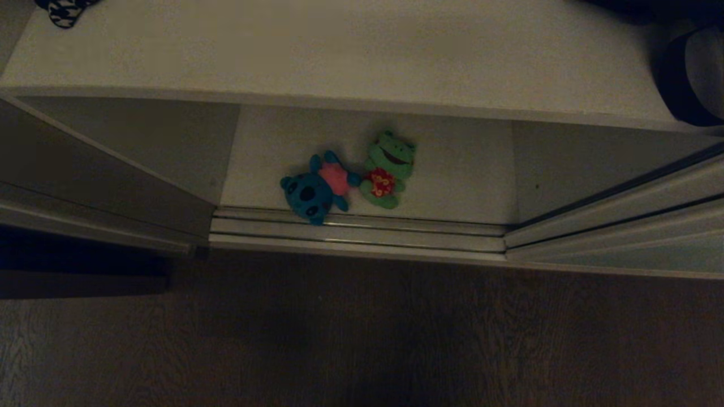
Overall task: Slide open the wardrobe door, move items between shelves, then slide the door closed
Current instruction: Place the blue doll on the higher shelf
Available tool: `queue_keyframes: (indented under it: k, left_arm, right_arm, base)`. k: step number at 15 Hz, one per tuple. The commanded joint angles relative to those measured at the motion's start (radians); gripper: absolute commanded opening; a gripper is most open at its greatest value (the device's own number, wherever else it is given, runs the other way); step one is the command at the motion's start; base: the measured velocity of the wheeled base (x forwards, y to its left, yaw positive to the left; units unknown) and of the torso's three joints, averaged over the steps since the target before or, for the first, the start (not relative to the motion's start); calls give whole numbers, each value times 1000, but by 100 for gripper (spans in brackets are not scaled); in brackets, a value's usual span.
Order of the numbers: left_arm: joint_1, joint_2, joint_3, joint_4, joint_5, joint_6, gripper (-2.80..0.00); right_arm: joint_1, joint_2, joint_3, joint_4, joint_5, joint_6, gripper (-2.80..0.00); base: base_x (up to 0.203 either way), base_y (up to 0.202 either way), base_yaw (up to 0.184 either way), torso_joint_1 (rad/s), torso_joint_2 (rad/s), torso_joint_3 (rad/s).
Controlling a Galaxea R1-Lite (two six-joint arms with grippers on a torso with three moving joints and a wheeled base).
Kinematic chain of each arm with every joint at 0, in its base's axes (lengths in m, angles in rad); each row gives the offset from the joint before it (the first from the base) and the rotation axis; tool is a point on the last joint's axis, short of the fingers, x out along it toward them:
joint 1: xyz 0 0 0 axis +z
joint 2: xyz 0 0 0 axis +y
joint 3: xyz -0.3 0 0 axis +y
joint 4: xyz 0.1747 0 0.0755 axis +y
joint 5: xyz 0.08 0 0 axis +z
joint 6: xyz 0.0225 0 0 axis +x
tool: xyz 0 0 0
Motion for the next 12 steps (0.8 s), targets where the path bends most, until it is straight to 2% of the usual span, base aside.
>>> queue_keyframes:
  k: [1,9,10,12]
  left_arm:
    - [0,1,0,0,-1,6,-280]
    - [0,2,-33,35,0,3,-280]
    - [1,12,-69,48,-3,0,-280]
    - [1,71,-230,126,-7,-5,-280]
  right_arm:
    - [0,-1,0,0,0,-1,-280]
    - [0,-1,0,0,0,-1,-280]
    - [0,-1,0,0,0,-1,-280]
    - [0,-2,0,0,0,-1,-280]
  base:
    - [0,0,0,0,0,0]
    - [0,0,0,0,0,0]
    - [0,0,0,0,0,0]
    - [0,0,0,0,0,0]
